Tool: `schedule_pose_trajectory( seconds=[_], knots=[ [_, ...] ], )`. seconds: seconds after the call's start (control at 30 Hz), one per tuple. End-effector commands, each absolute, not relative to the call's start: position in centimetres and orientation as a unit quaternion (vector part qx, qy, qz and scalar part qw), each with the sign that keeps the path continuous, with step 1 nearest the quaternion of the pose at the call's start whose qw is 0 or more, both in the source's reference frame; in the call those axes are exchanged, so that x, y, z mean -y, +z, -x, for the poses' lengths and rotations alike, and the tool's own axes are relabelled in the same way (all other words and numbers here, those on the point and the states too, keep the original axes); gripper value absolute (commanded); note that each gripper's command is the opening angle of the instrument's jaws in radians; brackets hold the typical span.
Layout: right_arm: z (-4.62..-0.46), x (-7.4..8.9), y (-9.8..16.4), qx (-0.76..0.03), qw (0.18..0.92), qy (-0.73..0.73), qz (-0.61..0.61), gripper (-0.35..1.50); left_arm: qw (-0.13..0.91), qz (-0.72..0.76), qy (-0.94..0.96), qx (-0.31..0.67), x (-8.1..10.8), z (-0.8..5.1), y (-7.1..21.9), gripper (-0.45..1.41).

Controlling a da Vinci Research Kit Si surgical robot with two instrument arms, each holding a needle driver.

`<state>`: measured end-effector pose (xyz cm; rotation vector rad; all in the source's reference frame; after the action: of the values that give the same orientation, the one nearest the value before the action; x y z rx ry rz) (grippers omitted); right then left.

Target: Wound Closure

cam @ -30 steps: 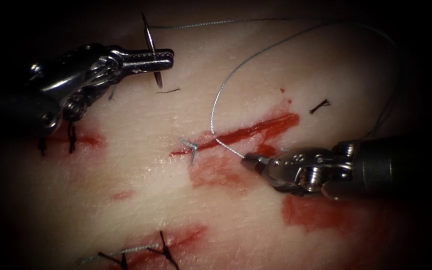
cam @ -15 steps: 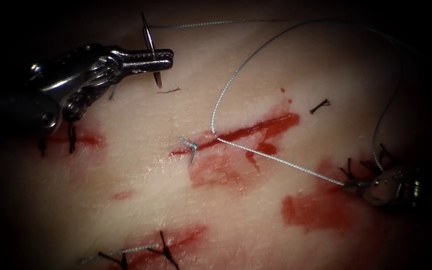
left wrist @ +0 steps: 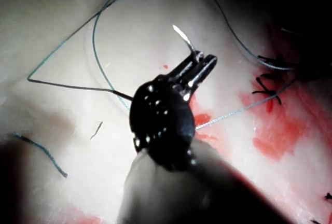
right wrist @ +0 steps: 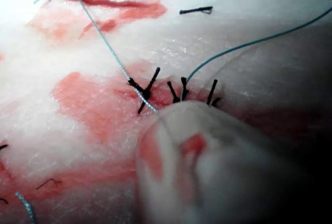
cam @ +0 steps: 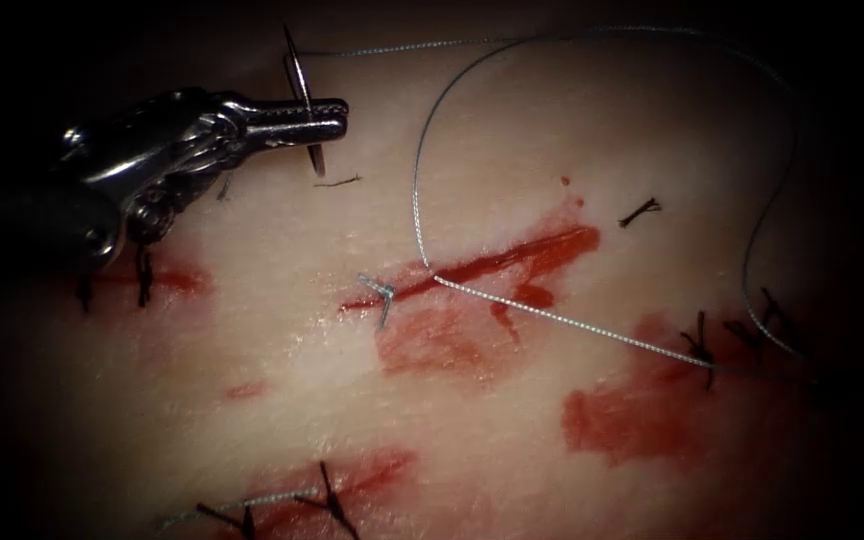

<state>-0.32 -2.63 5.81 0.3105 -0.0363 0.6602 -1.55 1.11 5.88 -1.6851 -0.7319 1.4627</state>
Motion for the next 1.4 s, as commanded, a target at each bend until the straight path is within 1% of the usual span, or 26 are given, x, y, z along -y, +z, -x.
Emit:
schedule_pose_trajectory(
  seconds=[0.03,0.2,0.3,0.37,0.4,0.43,0.47,0.5,0.53,0.57,0.6,0.63,0.67,0.73,0.8,0.9,0.97,1.03,1.07,1.13,1.23,1.27,1.4],
  knots=[
    [0.36,2.7,5.8,0.029,0.934,0.324,-0.149,-0.35,0.386,0.662,0.574,0.288,-1.1,1.59,5.9,-0.45],
    [0.39,2.6,5.7,0.035,0.927,0.348,-0.139,-0.35,0.386,0.662,0.574,0.288,-1.1,1.60,5.9,-0.45],
    [0.41,2.7,5.7,0.074,0.925,0.350,-0.124,-0.35,0.386,0.662,0.574,0.288,-1.1,1.60,5.9,-0.45],
    [0.40,2.7,5.7,0.077,0.925,0.350,-0.124,-0.35,0.386,0.662,0.574,0.288,-1.1,1.60,5.9,-0.45],
    [0.35,2.6,5.7,0.057,0.927,0.348,-0.130,-0.11,0.386,0.662,0.574,0.288,-1.1,1.60,5.9,-0.45],
    [0.31,2.6,5.6,0.030,0.930,0.338,-0.138,-0.01,0.386,0.662,0.574,0.288,-1.1,1.60,5.9,-0.45],
    [0.24,2.4,5.5,-0.018,0.934,0.324,-0.148,0.36,0.386,0.662,0.574,0.288,-1.1,1.60,5.9,-0.45],
    [0.19,2.3,5.4,-0.059,0.937,0.310,-0.152,0.81,0.386,0.662,0.574,0.288,-1.1,1.60,5.9,-0.45],
    [0.13,2.2,5.4,-0.102,0.939,0.293,-0.146,1.08,0.387,0.662,0.574,0.288,-1.1,1.60,5.9,-0.45],
    [0.13,2.2,5.4,-0.102,0.939,0.293,-0.146,1.08,0.387,0.662,0.574,0.288,-1.1,1.60,5.9,-0.45],
    [-0.05,2.0,5.2,-0.187,0.926,0.306,-0.118,1.30,0.387,0.662,0.574,0.287,-1.1,1.60,5.9,-0.45],
    [-0.14,1.9,5.1,-0.220,0.924,0.297,-0.102,1.33,0.387,0.662,0.574,0.287,-1.1,1.60,5.9,-0.45],
    [-0.28,1.8,5.0,-0.256,0.917,0.293,-0.087,1.28,0.387,0.662,0.574,0.287,-1.1,1.61,5.9,-0.45],
    [-0.54,1.7,4.9,-0.295,0.902,0.311,-0.062,1.26,0.387,0.662,0.574,0.287,-1.1,1.61,5.9,-0.45],
    [-0.89,1.6,4.8,-0.305,0.894,0.326,-0.037,1.18,0.387,0.662,0.574,0.287,-1.1,1.61,5.9,-0.45],
    [-1.40,1.6,4.8,-0.319,0.884,0.339,-0.037,1.15,0.387,0.662,0.574,0.287,-1.1,1.61,5.9,-0.45],
    [-1.68,1.6,4.9,-0.340,0.878,0.332,-0.058,1.18,0.387,0.662,0.574,0.287,-1.1,1.61,5.9,-0.45],
    [-1.98,1.7,5.0,-0.360,0.873,0.321,-0.075,1.35,0.387,0.662,0.574,0.287,-1.1,1.61,5.9,-0.45],
    [-2.09,1.8,5.0,-0.371,0.871,0.312,-0.085,1.38,0.387,0.662,0.574,0.287,-1.1,1.61,5.9,-0.45],
    [-2.32,2.0,5.2,-0.386,0.869,0.292,-0.106,1.30,0.387,0.662,0.574,0.287,-1.1,1.61,5.9,-0.45],
    [-2.65,2.1,5.4,-0.393,0.873,0.271,-0.102,1.26,0.387,0.662,0.574,0.287,-1.1,1.61,5.9,-0.45],
    [-2.73,2.2,5.5,-0.395,0.874,0.263,-0.104,1.15,0.387,0.662,0.574,0.287,-1.1,1.61,5.9,-0.45],
    [-2.97,2.3,5.7,-0.392,0.860,0.295,-0.137,1.03,0.387,0.662,0.574,0.287,-1.1,1.62,5.9,-0.45]
  ],
)
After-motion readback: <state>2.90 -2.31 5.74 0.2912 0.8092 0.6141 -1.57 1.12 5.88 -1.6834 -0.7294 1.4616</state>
